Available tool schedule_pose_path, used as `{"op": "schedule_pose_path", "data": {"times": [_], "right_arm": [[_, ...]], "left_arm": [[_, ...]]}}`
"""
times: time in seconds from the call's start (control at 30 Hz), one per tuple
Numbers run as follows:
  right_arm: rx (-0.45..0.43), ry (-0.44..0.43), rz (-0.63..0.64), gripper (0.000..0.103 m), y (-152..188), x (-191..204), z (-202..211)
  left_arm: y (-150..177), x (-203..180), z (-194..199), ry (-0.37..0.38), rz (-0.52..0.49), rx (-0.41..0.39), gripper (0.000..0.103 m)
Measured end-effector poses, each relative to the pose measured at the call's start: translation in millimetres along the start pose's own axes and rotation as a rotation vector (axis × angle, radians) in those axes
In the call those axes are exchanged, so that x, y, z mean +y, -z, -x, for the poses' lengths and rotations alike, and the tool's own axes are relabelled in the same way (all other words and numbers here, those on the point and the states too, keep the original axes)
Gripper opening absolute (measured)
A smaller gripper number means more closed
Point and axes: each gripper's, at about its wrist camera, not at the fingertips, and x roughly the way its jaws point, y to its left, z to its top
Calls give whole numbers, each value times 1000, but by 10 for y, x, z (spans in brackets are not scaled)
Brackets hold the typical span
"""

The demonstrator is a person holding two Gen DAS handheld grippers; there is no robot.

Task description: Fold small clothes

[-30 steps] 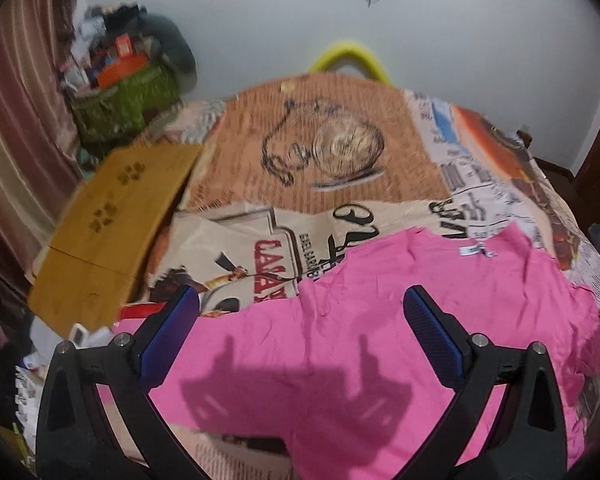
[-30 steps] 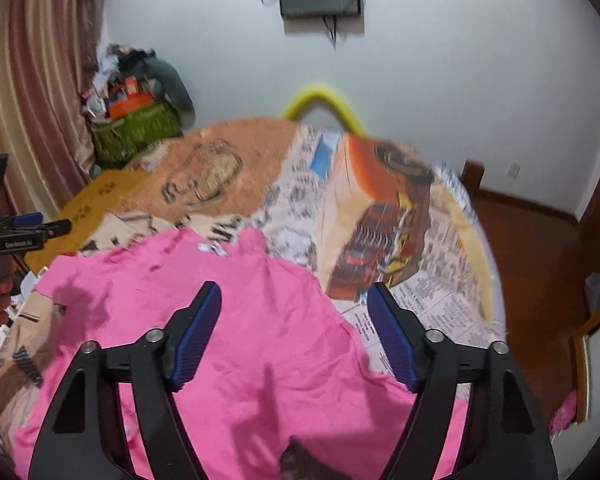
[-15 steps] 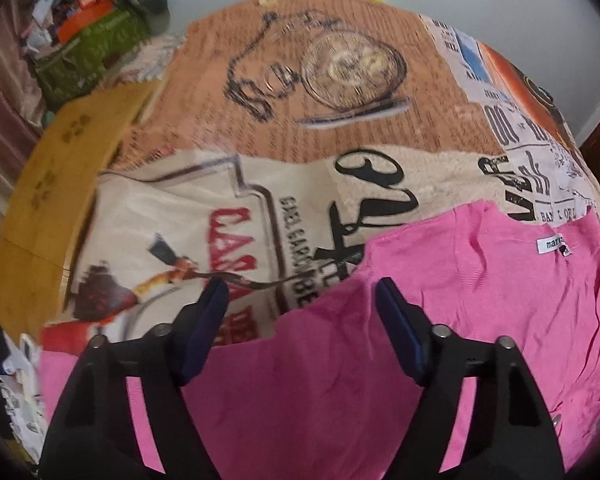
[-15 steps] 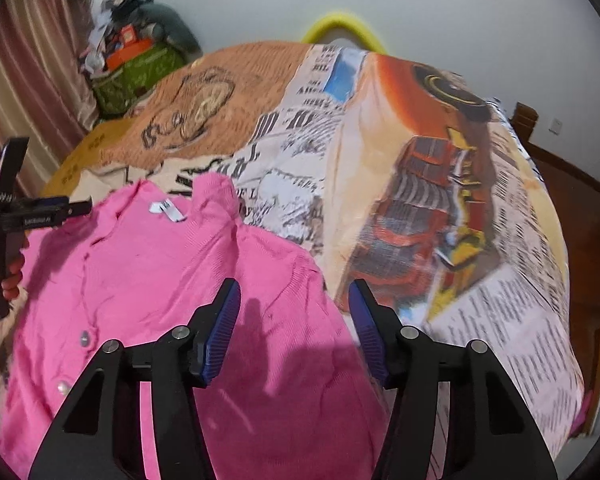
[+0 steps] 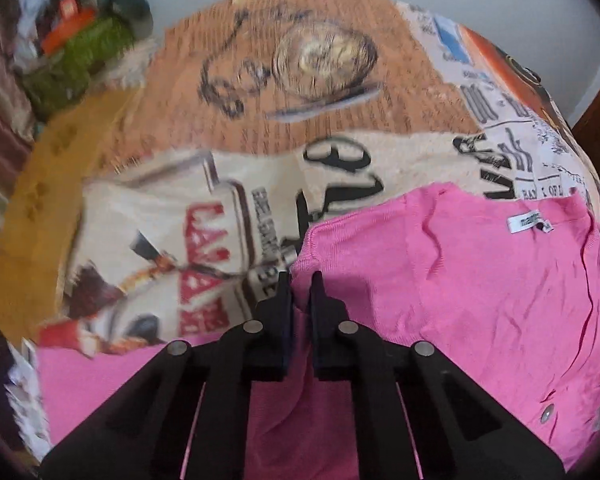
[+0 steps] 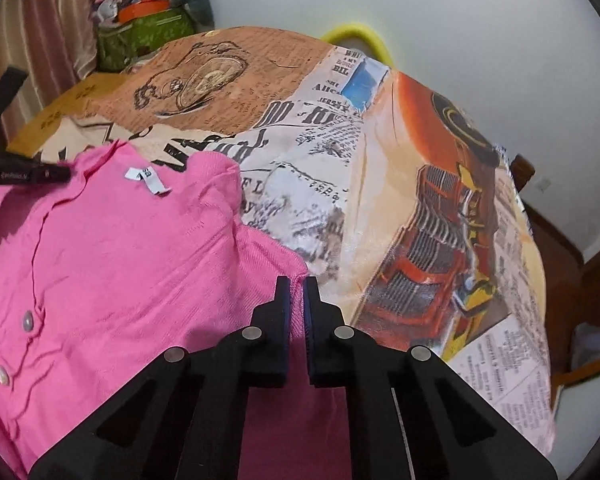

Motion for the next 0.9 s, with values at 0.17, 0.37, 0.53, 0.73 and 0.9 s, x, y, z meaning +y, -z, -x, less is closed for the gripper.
{"op": "schedule_pose_path", "data": {"times": [0.17,0.37,0.53,0.73,0.9], "right_arm": [[-33,58,-43,4,-117,-349,110],[-49,149,-59,4,-305,-620,93],[-15,182,-58,4,-304,-625,-106],[-13,181,-43,5,-239,-551,-162],[-32,141,-28,26,-270,-460,44]], "left_arm": [[-245,15,254,-23,12,-78,6],[-540,-20,175,-7,71,-84,6],[-538,-97,-174,-28,75,-21,7],[-398,-82,-272,-16,52,7,15],[-293,120,151,-21,48,-74,38]]}}
